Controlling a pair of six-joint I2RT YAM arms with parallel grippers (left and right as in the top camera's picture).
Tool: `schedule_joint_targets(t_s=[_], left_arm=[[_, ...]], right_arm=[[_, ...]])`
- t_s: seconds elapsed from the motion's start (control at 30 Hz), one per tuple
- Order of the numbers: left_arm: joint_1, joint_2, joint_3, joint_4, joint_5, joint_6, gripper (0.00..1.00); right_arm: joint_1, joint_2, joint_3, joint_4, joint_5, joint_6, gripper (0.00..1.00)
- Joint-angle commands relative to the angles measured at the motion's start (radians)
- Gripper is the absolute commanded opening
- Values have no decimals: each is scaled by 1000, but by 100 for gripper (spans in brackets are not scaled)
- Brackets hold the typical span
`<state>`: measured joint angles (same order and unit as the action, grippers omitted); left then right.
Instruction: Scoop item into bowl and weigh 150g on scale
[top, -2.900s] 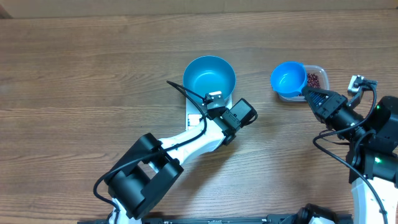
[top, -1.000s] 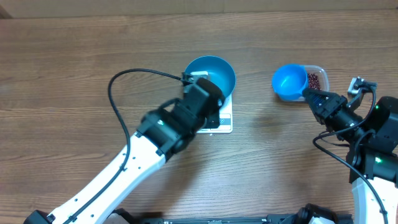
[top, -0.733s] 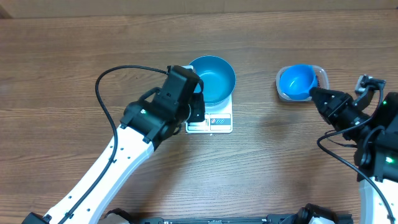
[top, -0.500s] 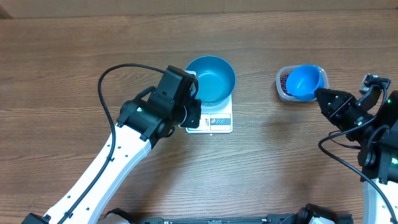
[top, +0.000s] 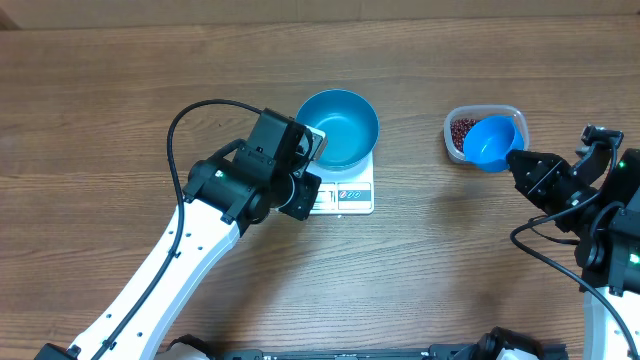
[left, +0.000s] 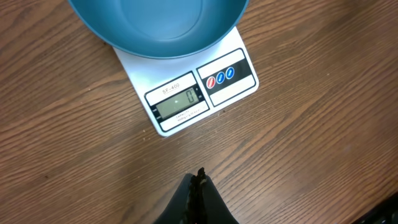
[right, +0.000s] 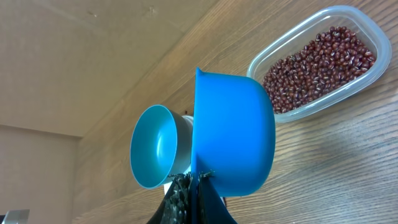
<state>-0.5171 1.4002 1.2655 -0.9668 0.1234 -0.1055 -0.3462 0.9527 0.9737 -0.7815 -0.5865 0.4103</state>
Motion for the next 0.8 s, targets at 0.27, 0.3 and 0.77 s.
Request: schedule_joint_targets(t_s=[0.27,0.3,0.77], left_arm=[[6,-15,14,-2,0,31,17],[6,-14,14,-2,0,31,17],[6,-16,-33,2,1,111,5]], right_arm=[[-3,-7,30,-12,10,-27,4],[-3,-7,30,-13,10,-27,4],[-3,-7,30,-18,10,-50,4]])
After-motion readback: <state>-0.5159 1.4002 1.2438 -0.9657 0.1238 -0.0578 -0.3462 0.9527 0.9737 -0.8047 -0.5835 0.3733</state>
